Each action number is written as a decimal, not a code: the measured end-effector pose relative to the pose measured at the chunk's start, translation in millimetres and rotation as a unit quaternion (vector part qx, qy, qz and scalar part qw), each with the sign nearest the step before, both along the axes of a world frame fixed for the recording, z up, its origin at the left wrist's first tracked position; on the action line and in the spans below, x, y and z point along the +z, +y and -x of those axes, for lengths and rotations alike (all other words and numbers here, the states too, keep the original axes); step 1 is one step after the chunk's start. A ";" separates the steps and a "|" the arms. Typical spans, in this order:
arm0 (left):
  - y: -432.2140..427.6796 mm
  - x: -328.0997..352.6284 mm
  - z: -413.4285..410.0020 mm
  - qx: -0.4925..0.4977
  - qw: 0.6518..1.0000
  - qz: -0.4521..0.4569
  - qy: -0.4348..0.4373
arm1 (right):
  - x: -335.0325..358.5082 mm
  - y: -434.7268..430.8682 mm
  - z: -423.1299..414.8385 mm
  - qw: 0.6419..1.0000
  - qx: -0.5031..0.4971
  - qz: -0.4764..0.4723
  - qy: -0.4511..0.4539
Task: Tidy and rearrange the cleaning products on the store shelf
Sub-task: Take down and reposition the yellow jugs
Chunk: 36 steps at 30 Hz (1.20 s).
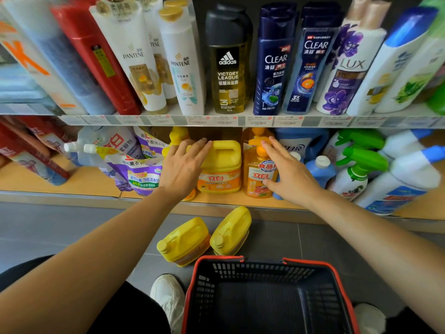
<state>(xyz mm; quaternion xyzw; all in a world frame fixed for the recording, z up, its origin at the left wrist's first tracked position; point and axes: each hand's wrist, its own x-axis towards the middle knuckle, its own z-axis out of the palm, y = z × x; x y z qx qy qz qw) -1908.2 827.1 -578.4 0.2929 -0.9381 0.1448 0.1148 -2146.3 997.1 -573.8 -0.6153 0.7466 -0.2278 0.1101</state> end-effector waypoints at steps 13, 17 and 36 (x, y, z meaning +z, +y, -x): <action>33.2 -69.6 -85.9 0.102 0.895 -0.429 -0.067 | -57.9 -6.7 -56.6 0.977 0.176 -0.117 0.006; 44.8 -91.6 -98.8 0.147 0.827 -0.524 -0.142 | -86.6 -11.9 -67.1 0.945 0.233 -0.217 0.072; 28.0 -26.5 -73.6 0.126 0.823 -0.551 -0.055 | -119.8 19.0 -68.5 0.917 0.146 -0.366 0.052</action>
